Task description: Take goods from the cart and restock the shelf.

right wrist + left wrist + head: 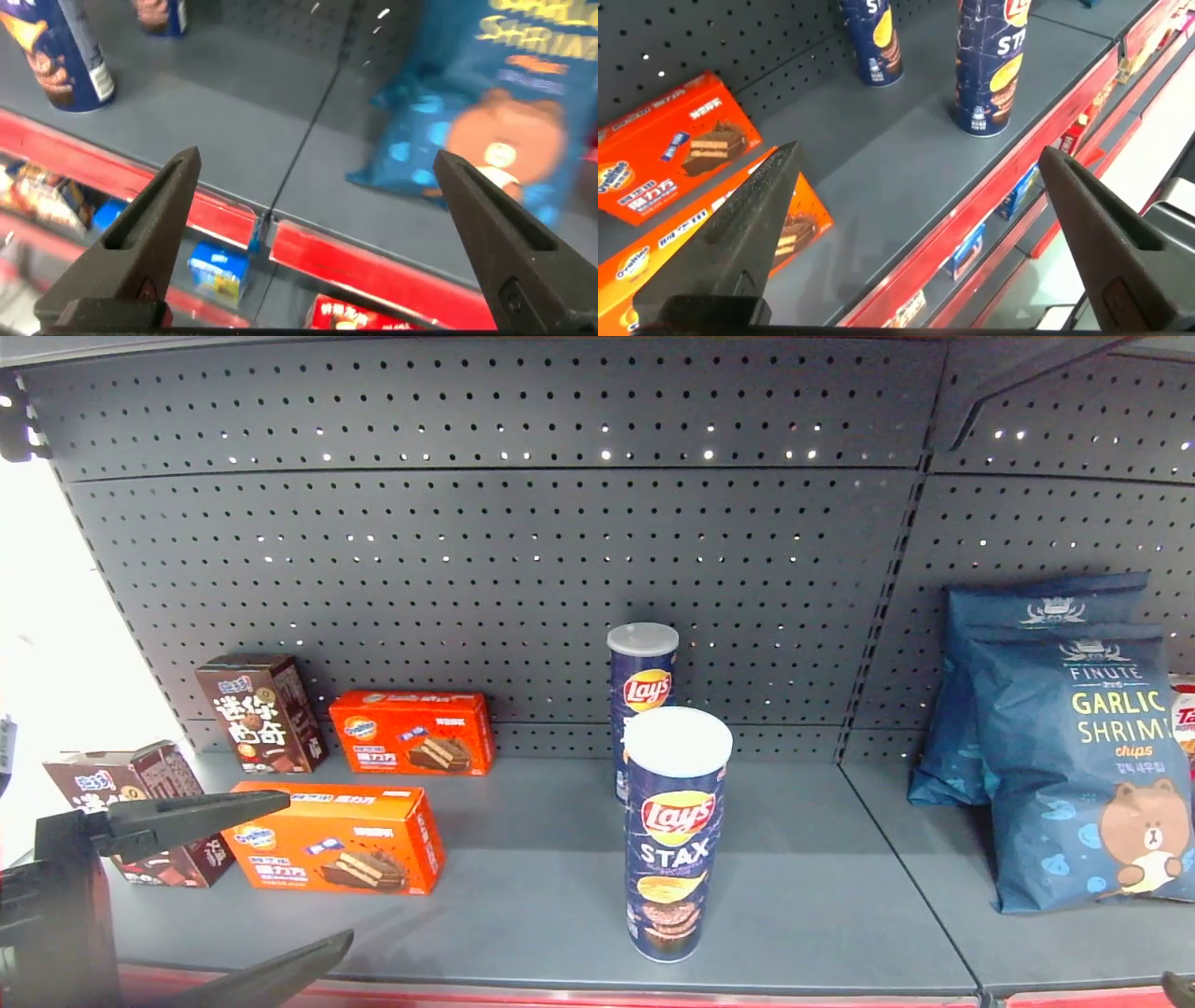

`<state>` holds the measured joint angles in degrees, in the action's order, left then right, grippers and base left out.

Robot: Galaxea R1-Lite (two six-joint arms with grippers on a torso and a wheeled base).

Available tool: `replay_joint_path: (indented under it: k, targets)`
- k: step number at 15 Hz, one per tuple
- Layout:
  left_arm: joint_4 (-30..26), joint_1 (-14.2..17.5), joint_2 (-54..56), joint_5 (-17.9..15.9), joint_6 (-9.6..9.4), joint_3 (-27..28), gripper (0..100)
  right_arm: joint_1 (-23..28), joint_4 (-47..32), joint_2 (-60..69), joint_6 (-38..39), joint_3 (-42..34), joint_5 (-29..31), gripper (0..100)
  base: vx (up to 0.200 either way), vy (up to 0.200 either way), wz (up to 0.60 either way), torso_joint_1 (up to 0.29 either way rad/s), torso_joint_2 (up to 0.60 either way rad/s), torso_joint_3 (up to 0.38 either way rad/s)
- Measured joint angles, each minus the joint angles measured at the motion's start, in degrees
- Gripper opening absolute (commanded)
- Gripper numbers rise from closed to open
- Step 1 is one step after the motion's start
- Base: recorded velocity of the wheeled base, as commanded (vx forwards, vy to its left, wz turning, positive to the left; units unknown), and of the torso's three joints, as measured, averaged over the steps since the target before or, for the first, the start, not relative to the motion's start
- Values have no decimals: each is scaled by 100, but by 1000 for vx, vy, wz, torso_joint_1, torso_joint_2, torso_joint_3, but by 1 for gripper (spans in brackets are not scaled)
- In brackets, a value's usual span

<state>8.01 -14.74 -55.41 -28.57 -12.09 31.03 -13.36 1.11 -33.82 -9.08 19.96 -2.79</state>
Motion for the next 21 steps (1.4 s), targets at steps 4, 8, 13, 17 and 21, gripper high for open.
replay_joint_path:
  k: [4, 8, 13, 17, 21]
  targets:
    - [4, -4, -82, 2, -13, 34, 100, -402, 1153, -1488, 123, 115, 12, 100, 0, 0, 0, 0, 0, 0]
    - [44, -4, -226, 6, -27, 124, 100, -902, 1473, -2701, 187, 322, 41, 100, 0, 0, 0, 0, 0, 0]
    - [37, -33, -346, 11, -49, 163, 100, -1469, 1506, -3773, 189, 1097, 66, 100, 0, 0, 0, 0, 0, 0]
    - [30, -33, -405, 2, -57, 161, 100, -1679, 1507, -4534, 189, 1684, 132, 100, 0, 0, 0, 0, 0, 0]
    - [37, -39, -473, 2, -62, 168, 100, -2021, 1507, -5019, 189, 1983, 295, 100, 0, 0, 0, 0, 0, 0]
